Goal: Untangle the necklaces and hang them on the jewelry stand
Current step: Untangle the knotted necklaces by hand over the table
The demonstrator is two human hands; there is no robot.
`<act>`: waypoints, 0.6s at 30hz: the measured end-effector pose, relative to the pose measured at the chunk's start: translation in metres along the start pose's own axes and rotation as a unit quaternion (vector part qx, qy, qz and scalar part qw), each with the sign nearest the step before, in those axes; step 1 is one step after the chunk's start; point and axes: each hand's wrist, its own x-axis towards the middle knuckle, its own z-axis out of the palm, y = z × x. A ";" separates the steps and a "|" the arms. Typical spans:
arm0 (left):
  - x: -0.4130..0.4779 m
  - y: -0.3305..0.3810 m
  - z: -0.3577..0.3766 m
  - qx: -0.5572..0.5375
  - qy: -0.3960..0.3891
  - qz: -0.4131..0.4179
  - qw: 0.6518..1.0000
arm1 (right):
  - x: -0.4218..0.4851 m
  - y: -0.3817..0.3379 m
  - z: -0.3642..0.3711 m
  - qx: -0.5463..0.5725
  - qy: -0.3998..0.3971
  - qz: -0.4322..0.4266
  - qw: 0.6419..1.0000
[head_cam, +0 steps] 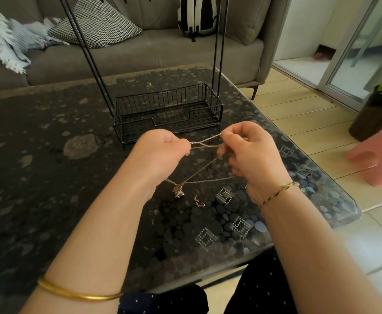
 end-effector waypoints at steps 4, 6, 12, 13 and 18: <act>0.004 -0.002 0.001 -0.022 0.037 -0.004 0.999 | 0.001 0.001 0.000 -0.001 -0.008 0.000 1.000; 0.005 -0.002 0.002 -0.075 0.041 -0.020 0.996 | 0.002 0.002 0.001 -0.003 -0.012 0.002 1.000; 0.004 0.003 0.000 -0.249 0.014 -0.060 0.966 | 0.003 0.003 0.002 -0.007 -0.018 0.012 1.000; 0.003 0.005 -0.001 -0.267 0.010 -0.063 0.962 | 0.002 0.003 0.002 -0.008 -0.018 0.013 1.000; 0.001 0.007 -0.003 -0.319 -0.014 -0.068 0.945 | 0.003 0.004 0.004 -0.015 -0.011 0.015 1.000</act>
